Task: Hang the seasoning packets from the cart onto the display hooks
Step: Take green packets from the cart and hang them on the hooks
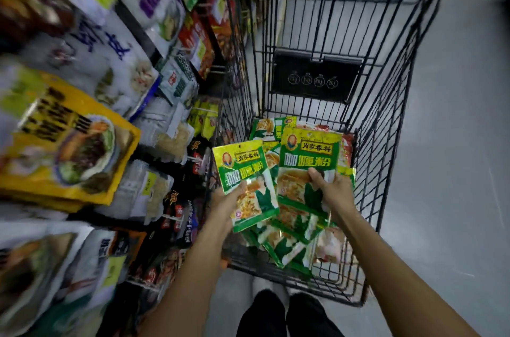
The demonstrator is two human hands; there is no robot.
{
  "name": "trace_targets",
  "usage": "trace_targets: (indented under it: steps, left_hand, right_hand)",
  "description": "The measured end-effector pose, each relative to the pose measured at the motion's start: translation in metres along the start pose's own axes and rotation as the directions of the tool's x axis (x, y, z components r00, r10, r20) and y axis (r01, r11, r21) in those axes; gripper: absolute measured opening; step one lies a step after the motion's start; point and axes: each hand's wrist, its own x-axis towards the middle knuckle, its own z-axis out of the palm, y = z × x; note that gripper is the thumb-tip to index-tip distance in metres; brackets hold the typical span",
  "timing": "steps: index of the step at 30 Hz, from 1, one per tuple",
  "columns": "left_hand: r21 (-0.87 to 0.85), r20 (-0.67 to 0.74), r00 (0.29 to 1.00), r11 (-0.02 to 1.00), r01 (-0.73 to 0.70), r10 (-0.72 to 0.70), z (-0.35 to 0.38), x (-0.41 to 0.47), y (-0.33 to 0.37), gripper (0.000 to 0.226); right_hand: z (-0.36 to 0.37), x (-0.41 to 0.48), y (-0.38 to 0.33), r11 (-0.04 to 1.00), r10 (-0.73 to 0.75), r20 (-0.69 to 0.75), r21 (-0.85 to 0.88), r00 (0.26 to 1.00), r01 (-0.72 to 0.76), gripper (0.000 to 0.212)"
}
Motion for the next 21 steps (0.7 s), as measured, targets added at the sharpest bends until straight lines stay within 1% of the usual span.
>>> trace_targets:
  steps: [2,3,4,5,6,7,8,9,11,15,16,18,20,21]
  left_hand:
    - [-0.04,-0.022,0.99,0.989,-0.142,0.141,-0.011,-0.021,0.028,0.046]
    - [-0.061,-0.048,0.981,0.979,-0.192,0.19,-0.018,-0.033,0.043,0.046]
    - [-0.085,-0.079,0.968,0.966,-0.244,0.238,-0.025,-0.047,0.057,0.047]
    - [-0.107,-0.106,0.952,0.948,-0.299,0.288,-0.034,-0.061,0.071,0.054]
    - [-0.122,-0.126,0.93,0.925,-0.36,0.345,-0.042,-0.075,0.084,0.061]
    - [-0.13,-0.14,0.903,0.896,-0.424,0.407,-0.052,-0.09,0.096,0.064]
    - [-0.141,-0.158,0.864,0.855,-0.5,0.479,-0.062,-0.107,0.108,0.058]
    - [-0.154,-0.178,0.822,0.81,-0.566,0.541,-0.074,-0.125,0.12,0.048]
    - [-0.144,-0.248,0.741,0.733,-0.665,0.624,-0.096,-0.161,0.142,0.031]
    - [-0.123,-0.386,0.614,0.621,-0.774,0.688,-0.141,-0.234,0.18,0.018]
    - [-0.103,-0.42,0.574,0.591,-0.8,0.703,-0.152,-0.253,0.187,0.02]
    - [-0.054,-0.482,0.481,0.523,-0.851,0.733,-0.173,-0.291,0.199,0.032]
    - [-0.032,-0.537,0.404,0.461,-0.887,0.741,-0.194,-0.328,0.207,0.038]
    - [-0.025,-0.562,0.375,0.438,-0.899,0.737,-0.204,-0.346,0.21,0.038]
  right_hand:
    - [0.0,-0.006,-0.032,0.998,-0.069,0.047,-0.001,0.997,0.069,0.029]
    - [0.001,-0.008,-0.048,0.994,-0.111,0.07,-0.009,0.991,0.112,0.029]
    - [0.003,-0.012,-0.065,0.986,-0.158,0.09,-0.03,0.983,0.161,0.03]
    - [0.005,-0.017,-0.082,0.979,-0.193,0.107,-0.053,0.975,0.199,0.031]
    - [0.009,-0.023,-0.099,0.969,-0.229,0.126,-0.064,0.965,0.238,0.031]
    - [0.014,-0.03,-0.116,0.961,-0.265,0.151,-0.043,0.952,0.274,0.029]
    - [0.019,-0.038,-0.134,0.951,-0.303,0.19,0.003,0.934,0.308,0.027]
    - [0.024,-0.046,-0.152,0.939,-0.343,0.229,0.057,0.911,0.339,0.025]
    - [0.035,-0.063,-0.186,0.907,-0.421,0.307,0.126,0.854,0.402,0.02]
    - [0.06,-0.106,-0.252,0.836,-0.547,0.452,0.24,0.705,0.494,0.023]
    - [0.066,-0.119,-0.267,0.812,-0.58,0.482,0.275,0.656,0.515,0.022]
    - [0.079,-0.148,-0.295,0.761,-0.64,0.527,0.34,0.558,0.552,0.02]
    - [0.091,-0.18,-0.321,0.71,-0.689,0.55,0.382,0.471,0.592,0.026]
    - [0.097,-0.195,-0.333,0.686,-0.707,0.562,0.397,0.429,0.61,0.03]
